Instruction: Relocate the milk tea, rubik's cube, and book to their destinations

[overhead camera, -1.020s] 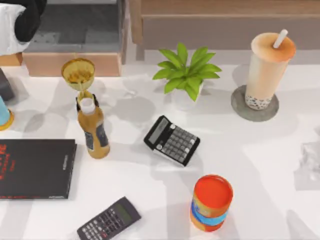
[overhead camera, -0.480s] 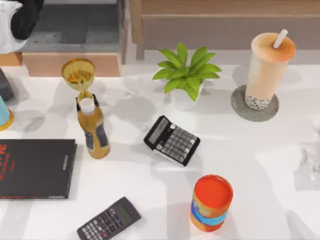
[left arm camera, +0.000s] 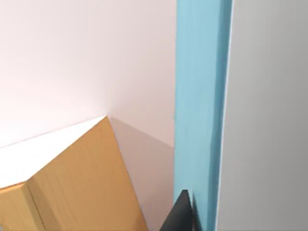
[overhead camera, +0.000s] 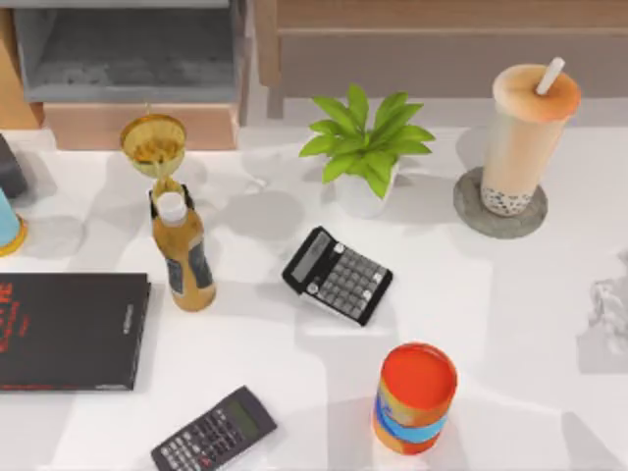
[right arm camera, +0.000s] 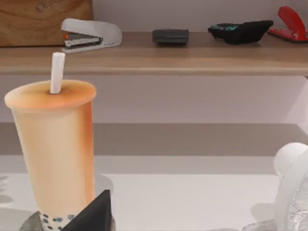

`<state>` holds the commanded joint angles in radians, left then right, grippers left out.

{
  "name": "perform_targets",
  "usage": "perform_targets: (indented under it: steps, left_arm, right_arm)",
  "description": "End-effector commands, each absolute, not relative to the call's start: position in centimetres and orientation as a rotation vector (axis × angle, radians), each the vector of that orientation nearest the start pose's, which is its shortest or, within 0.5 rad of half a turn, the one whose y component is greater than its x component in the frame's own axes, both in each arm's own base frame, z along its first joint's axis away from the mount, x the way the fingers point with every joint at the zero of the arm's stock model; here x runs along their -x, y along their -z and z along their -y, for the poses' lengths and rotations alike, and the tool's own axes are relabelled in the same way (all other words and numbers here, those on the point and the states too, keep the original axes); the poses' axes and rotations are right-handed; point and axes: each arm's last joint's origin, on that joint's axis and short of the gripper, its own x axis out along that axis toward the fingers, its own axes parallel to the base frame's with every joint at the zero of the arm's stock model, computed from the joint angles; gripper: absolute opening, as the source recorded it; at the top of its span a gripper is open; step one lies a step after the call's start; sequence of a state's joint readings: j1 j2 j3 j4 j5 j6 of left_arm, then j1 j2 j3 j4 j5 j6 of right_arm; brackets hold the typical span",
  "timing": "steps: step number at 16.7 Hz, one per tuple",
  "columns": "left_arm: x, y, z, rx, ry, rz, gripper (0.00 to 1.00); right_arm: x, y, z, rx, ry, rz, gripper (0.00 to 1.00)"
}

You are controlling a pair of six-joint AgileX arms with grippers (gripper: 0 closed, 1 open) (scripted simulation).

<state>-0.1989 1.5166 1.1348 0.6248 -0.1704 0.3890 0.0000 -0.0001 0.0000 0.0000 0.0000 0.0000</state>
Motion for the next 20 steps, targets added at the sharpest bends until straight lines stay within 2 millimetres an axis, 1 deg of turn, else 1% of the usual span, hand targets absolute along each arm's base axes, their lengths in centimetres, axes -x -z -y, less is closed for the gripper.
perform_targets:
  steps: [2,4,6,8,10,13,15,16,18,20]
  left_arm:
    - [-31.6,-34.5,5.5,-0.454,-0.044,0.246,0.0]
    - [-27.9,-32.5,4.7,-0.603,-0.056,0.23,0.0]
    - [-24.5,-29.2,3.7,-0.771,-0.065,0.181,0.0]
    - [-21.5,-24.8,2.9,-0.946,-0.054,0.101,0.0]
    - [-19.0,-20.3,2.2,-1.115,-0.019,0.002,0.0]
    - [-16.2,-14.5,1.7,-1.34,0.102,-0.146,0.0]
    - [-14.9,-11.5,1.4,-1.453,0.226,-0.246,0.0]
    - [-14.4,-10.4,1.3,-1.492,0.293,-0.296,0.0]
    - [-13.9,-9.0,1.1,-1.532,0.398,-0.366,0.0]
    - [-13.9,-8.7,1.0,-1.542,0.432,-0.387,0.0]
  right_arm:
    - [-10.6,-16.0,0.1,0.0,0.0,0.0,1.0]
    - [-10.6,-16.0,0.1,0.0,0.0,0.0,1.0]
    - [-10.6,-16.0,0.1,0.0,0.0,0.0,1.0]
    - [-10.6,-16.0,0.1,0.0,0.0,0.0,1.0]
    - [-10.6,-16.0,0.1,0.0,0.0,0.0,1.0]
    - [-10.6,-16.0,0.1,0.0,0.0,0.0,1.0]
    - [-10.6,-16.0,0.1,0.0,0.0,0.0,1.0]
    - [-10.6,-16.0,0.1,0.0,0.0,0.0,1.0]
    - [-10.6,-16.0,0.1,0.0,0.0,0.0,1.0]
    - [-10.6,-16.0,0.1,0.0,0.0,0.0,1.0]
